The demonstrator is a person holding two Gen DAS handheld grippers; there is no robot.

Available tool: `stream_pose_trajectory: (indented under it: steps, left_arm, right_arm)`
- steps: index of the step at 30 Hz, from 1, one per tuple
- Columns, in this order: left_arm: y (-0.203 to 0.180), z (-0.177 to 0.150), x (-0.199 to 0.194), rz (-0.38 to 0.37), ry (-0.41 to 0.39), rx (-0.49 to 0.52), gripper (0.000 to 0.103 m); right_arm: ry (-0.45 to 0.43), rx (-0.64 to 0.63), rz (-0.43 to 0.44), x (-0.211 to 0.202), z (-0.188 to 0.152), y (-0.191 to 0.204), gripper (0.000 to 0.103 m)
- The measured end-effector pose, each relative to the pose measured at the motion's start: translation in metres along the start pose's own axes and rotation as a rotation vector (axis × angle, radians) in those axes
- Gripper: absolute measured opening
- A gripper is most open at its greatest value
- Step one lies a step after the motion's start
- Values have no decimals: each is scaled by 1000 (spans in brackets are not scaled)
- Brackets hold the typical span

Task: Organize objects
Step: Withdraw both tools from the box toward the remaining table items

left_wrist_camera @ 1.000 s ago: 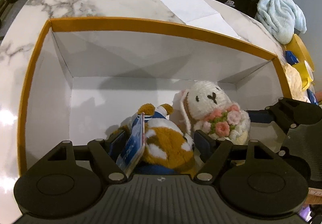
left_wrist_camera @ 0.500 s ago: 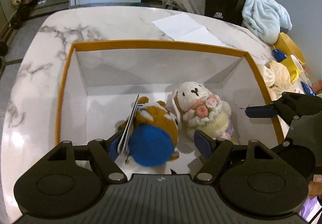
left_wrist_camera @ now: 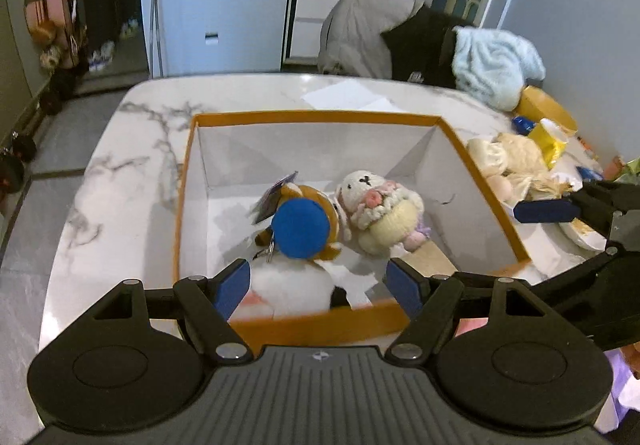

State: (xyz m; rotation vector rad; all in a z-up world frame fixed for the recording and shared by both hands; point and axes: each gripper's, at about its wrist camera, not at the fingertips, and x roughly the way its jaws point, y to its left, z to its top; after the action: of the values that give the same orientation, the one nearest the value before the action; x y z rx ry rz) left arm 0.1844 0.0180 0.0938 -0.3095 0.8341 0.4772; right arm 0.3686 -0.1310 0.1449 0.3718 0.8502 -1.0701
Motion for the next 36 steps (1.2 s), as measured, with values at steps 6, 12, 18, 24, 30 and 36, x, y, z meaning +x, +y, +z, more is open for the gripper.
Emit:
stream_pose_trajectory:
  steps: [6, 12, 18, 24, 30, 36]
  left_arm:
    - [2, -35, -22, 15, -76, -30, 90]
    - [1, -82, -23, 88, -152, -37, 90]
    - [10, -126, -2, 97, -155, -46, 91]
    - [15, -149, 15, 99, -138, -31, 91]
    - [6, -159, 24, 180, -147, -53, 95]
    - [1, -165, 32, 221, -144, -35, 98]
  right_arm:
    - [-89, 62, 30, -27, -52, 11, 95]
    - [-144, 120, -15, -34, -104, 26, 96]
    - [-189, 160, -81, -29, -153, 43, 97]
    - [-175, 175, -87, -12, -179, 48, 97]
    - [-165, 186, -137, 4, -186, 47, 97]
    - [-155, 182, -132, 20, -191, 52, 97]
